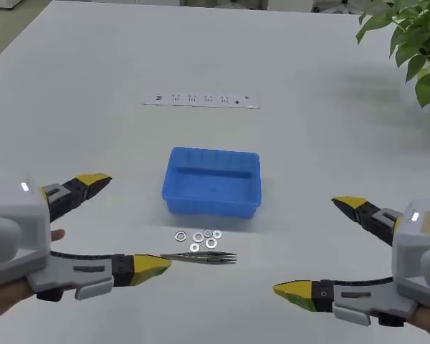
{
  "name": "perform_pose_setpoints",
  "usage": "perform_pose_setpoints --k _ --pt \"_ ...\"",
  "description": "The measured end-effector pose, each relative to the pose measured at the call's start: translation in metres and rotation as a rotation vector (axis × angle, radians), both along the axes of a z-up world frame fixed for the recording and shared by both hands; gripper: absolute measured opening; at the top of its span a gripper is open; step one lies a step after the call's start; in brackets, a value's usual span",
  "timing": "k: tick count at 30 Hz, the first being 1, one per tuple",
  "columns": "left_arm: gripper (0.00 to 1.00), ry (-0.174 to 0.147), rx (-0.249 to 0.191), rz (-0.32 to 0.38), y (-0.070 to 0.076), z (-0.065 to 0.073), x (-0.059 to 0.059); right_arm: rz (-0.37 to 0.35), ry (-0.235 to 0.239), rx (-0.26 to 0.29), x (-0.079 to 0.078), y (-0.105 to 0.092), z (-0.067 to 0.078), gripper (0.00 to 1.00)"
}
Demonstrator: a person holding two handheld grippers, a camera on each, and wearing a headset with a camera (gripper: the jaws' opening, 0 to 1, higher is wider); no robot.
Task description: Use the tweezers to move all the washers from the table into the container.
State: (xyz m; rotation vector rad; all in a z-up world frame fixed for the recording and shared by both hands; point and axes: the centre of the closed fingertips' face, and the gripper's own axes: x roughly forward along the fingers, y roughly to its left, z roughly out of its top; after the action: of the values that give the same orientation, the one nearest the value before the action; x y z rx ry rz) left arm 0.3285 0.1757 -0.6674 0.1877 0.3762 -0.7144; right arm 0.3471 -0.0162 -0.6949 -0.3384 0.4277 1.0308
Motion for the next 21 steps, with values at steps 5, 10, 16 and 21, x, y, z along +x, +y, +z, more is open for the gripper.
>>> perform_pose_setpoints --k 5,10,16,21 --pt "0.99 -0.003 -0.001 -0.002 -0.0002 0.0002 -0.0003 0.001 -0.002 -0.001 -0.0004 0.0008 0.0006 1.00" --pt "0.98 -0.006 -0.002 -0.008 -0.0013 0.0011 -0.0001 0.004 -0.002 -0.004 -0.0013 0.0005 0.0007 1.00" --pt "0.98 -0.005 0.001 -0.015 -0.0024 0.0008 0.0002 0.003 -0.003 -0.006 -0.0003 -0.0004 0.0009 1.00" --pt "0.99 -0.007 -0.002 -0.011 -0.0021 0.0013 0.0014 0.007 0.000 -0.011 -0.0008 -0.0005 -0.0005 1.00"
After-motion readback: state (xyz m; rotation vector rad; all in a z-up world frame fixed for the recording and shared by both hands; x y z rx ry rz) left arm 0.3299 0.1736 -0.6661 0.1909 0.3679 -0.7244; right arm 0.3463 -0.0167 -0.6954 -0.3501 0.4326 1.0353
